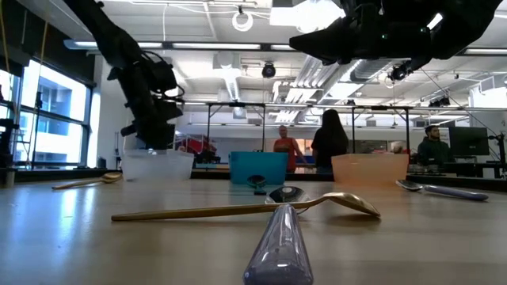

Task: Sort silverware by color (type)
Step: Put the bottom right black spoon into the transparent bin, then put the left purple spoon into the orange bin

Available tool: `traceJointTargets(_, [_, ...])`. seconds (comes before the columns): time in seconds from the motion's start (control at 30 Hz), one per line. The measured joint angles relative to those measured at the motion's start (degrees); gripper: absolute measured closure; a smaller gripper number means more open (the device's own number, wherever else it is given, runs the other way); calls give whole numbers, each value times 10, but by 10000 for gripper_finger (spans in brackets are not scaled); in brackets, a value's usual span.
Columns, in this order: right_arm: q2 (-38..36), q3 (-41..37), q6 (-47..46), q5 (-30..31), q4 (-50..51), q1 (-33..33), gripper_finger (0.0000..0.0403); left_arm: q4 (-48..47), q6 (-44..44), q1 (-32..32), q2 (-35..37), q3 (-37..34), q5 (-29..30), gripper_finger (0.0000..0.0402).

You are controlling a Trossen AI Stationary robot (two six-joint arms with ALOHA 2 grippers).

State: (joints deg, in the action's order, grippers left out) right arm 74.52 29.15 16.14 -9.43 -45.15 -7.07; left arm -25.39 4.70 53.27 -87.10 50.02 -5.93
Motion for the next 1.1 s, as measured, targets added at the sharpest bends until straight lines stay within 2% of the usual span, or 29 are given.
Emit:
traceJointTargets(0.27, [0, 0, 0, 0, 2, 0, 396, 23, 1, 0, -42, 0, 0, 396])
traceJointTargets(0.57, [0, 0, 0, 0, 5, 0, 396, 35, 2, 0, -54, 0, 2, 349])
traceJointTargets(0.87, [0, 0, 0, 28, 15, 0, 396, 29, -21, -2, -2, 0, 12, 300])
traceJointTargets(1.1, [0, 0, 12, 26, 34, 0, 396, -17, -104, -50, 81, 0, 13, 322])
